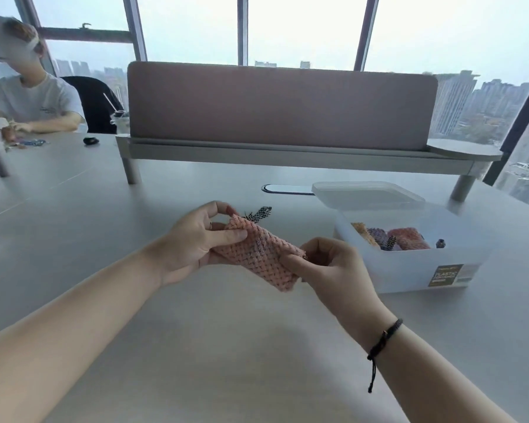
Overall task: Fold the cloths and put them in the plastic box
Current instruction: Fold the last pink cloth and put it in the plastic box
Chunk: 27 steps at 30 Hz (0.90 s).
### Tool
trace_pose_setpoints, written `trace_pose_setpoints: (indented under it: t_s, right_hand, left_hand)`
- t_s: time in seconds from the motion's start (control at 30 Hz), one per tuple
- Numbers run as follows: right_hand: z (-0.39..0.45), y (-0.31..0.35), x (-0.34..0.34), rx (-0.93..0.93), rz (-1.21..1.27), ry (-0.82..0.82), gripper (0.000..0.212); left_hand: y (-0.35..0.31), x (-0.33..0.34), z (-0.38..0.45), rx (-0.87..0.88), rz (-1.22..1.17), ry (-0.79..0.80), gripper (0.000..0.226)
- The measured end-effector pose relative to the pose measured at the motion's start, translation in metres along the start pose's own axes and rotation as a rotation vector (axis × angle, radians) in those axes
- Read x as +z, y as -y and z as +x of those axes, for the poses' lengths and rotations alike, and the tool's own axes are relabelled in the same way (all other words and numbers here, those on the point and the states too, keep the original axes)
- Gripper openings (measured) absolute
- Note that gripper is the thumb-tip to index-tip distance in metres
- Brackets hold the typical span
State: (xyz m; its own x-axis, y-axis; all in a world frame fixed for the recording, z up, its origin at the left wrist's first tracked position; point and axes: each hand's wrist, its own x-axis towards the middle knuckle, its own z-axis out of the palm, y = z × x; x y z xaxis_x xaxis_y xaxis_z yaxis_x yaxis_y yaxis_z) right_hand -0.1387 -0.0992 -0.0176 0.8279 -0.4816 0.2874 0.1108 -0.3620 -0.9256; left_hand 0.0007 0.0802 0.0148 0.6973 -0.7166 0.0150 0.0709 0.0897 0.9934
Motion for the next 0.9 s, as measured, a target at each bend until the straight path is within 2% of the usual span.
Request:
trace_pose_setpoints:
  t_s: [0.07, 0.13, 0.27, 0.47, 0.6, 0.77, 0.83, 0.9]
  right_hand:
    - [-0.006, 0.010, -0.013, -0.036, 0.024, -0.024, 0.022]
    - [-0.008, 0.020, -0.030, -0.070, 0.024, 0.019, 0.029]
    - [-0.001, 0.037, -0.077, -0.105, -0.167, 0.091, 0.031]
    - [0.034, 0.026, -0.158, 0.017, -0.259, 0.086, 0.021]
    - [0.058, 0.010, -0.188, 0.114, -0.476, 0.119, 0.012]
    - [0.081, -0.007, -0.197, 0.166, -0.759, 0.289, 0.016]
    - [0.088, -0.009, -0.197, 0.232, -0.749, 0.390, 0.021]
    - [0.093, -0.011, -0.194, 0.302, -0.764, 0.416, 0.026]
  left_hand:
    - [-0.018, 0.014, 0.002, 0.029, 0.056, 0.024, 0.034]
    - [-0.034, 0.032, 0.009, 0.067, 0.127, 0.020, 0.032]
    - [-0.053, 0.078, 0.038, 0.147, 0.273, 0.042, 0.026]
    - [-0.058, 0.151, 0.106, 0.270, 0.635, 0.071, 0.018]
    - [-0.052, 0.195, 0.147, 0.334, 0.974, 0.138, 0.019]
    - [-0.027, 0.223, 0.180, 0.259, 1.268, 0.240, 0.040]
    - [-0.011, 0.227, 0.187, 0.221, 1.369, 0.279, 0.042]
    - [0.003, 0.227, 0.191, 0.210, 1.431, 0.298, 0.039]
